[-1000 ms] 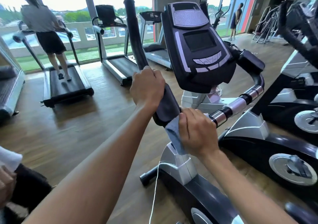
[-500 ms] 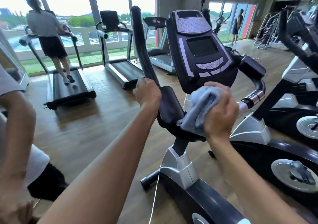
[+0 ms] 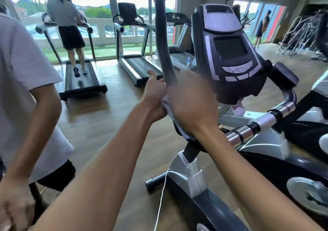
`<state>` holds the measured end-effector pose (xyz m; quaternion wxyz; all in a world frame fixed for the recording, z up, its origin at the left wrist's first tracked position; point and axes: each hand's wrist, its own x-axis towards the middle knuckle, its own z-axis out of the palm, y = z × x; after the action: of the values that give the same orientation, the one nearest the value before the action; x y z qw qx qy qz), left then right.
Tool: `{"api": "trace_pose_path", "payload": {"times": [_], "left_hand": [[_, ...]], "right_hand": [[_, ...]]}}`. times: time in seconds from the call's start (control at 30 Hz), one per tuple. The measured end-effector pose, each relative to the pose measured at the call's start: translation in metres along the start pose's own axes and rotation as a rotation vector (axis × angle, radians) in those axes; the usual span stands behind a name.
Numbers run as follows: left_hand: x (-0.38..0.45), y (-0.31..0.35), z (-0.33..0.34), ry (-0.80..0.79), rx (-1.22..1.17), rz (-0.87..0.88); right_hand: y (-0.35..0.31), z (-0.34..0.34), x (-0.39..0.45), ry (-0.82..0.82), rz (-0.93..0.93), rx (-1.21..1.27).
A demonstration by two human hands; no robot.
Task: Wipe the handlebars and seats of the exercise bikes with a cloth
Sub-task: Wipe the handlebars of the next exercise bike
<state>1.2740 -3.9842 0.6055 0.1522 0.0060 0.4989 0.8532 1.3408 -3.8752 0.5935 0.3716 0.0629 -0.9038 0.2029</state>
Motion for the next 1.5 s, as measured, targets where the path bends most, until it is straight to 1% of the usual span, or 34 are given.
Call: {"api": "trace_pose_path", "payload": {"times": [0.1,0.17,0.27,0.33,0.43,0.5,0.57,0.63,0.7,0.73,0.77,0.8,0.83,0.87,0.93,1.0,1.07,1.1,1.2,1.33,1.47,1.5], "left_hand": [[-0.002,0.0,0.002,-0.041,-0.059,0.009],[0.0,-0.002,0.005,-0.047,-0.051,0.009],[0.0,0.0,0.002,-0.062,0.025,-0.005],[-0.001,0.0,0.002,-0.049,0.025,-0.007],[-0.003,0.002,0.003,-0.021,0.009,-0.045],[0.004,0.008,0.002,0.005,0.057,-0.073],[0.003,0.019,0.01,0.037,0.134,-0.041],[0.01,0.025,0.018,0.038,0.269,0.009],[0.006,0.026,0.027,0.055,0.382,0.104],[0.002,0.025,0.03,0.03,0.441,0.141],[-0.001,0.024,0.03,0.037,0.459,0.146],[-0.016,0.026,0.034,0.059,0.436,0.131],[-0.011,0.026,0.032,0.07,0.434,0.117],[-0.002,0.028,0.029,0.069,0.374,0.067],[0.01,0.03,0.021,0.037,0.299,-0.025],[0.012,0.028,0.019,0.037,0.243,-0.034],[0.023,0.021,0.017,0.024,0.237,-0.015],[0.024,0.02,0.016,0.035,0.246,0.027],[0.016,0.014,0.017,0.065,0.278,0.134],[0.004,0.009,0.016,0.092,0.246,0.236],[0.006,0.001,0.012,0.093,0.132,0.248],[0.002,0.001,0.014,0.106,0.075,0.249]], "right_hand": [[0.009,-0.004,-0.033,0.003,-0.076,0.016],[0.015,-0.004,-0.038,0.007,-0.1,0.011],[0.006,0.0,-0.005,-0.012,-0.018,0.007],[-0.001,0.007,0.012,0.003,0.022,-0.026],[-0.002,0.011,0.004,0.058,0.031,-0.007],[0.003,0.005,-0.015,0.063,0.013,0.027],[0.008,-0.001,-0.035,0.053,-0.022,0.034],[0.012,-0.005,-0.042,0.038,-0.048,0.027],[0.013,-0.008,-0.028,0.015,-0.057,0.011],[0.012,-0.007,-0.016,-0.003,-0.056,-0.004],[0.011,-0.005,-0.002,-0.02,-0.051,-0.016],[0.008,-0.002,0.007,-0.029,-0.043,-0.02],[0.007,0.002,0.011,-0.02,-0.03,-0.014],[0.006,0.005,0.01,0.001,-0.012,0.002],[0.005,0.004,-0.008,0.027,0.02,0.041],[0.012,-0.002,-0.034,0.017,0.017,0.054],[0.021,-0.008,-0.052,-0.009,-0.021,0.042],[0.024,-0.008,-0.053,-0.02,-0.032,0.04],[0.02,-0.007,-0.033,-0.054,-0.023,0.041],[0.01,-0.006,-0.01,-0.069,0.009,0.039],[0.014,-0.017,-0.03,-0.118,-0.051,0.151],[0.016,-0.02,-0.036,-0.116,-0.069,0.142]]}}
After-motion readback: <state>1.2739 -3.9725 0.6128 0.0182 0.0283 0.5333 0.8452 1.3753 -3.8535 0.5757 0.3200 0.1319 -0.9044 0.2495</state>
